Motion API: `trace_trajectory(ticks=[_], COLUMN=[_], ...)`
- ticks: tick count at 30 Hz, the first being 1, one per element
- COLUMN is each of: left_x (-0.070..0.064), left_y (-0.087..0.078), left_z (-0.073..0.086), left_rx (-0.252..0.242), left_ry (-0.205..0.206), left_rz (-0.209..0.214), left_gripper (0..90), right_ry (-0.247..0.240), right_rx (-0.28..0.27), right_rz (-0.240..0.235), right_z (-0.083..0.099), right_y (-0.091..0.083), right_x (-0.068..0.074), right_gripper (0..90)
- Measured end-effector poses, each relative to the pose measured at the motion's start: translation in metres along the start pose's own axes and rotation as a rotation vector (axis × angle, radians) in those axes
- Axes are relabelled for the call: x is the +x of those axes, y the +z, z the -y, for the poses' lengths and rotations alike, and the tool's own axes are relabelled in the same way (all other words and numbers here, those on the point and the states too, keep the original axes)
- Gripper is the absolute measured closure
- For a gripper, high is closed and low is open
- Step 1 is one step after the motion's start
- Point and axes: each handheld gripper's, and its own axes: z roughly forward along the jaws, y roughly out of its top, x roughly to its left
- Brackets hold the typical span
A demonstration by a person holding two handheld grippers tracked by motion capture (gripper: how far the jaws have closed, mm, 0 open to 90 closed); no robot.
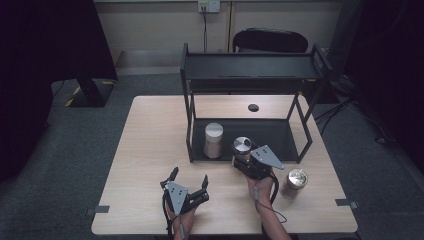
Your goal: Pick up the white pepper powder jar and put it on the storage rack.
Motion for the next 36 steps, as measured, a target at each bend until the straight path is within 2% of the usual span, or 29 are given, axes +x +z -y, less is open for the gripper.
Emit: trace_trajectory(ticks=[5,8,36], left_x=[0.0,0.0,0.001], left_y=[0.0,0.0,0.0], left_z=[0.0,0.0,0.0], left_rx=[-0.001,-0.002,-0.001], left_ry=[0.0,0.001,0.004], left_rz=[0.0,-0.001,0.007], left_gripper=[0.9,0.9,0.9], right_ry=[-0.016,-0.005,-0.018], right_rx=[0.001,-0.001,0.018], right_rz=[0.0,0.001,0.017], right_z=[-0.003,-0.004,-0.004], right_y=[0.004,0.005,0.034], right_x=[0.0,-0.001,-0.002], right_gripper=[34.8,34.8,34.8])
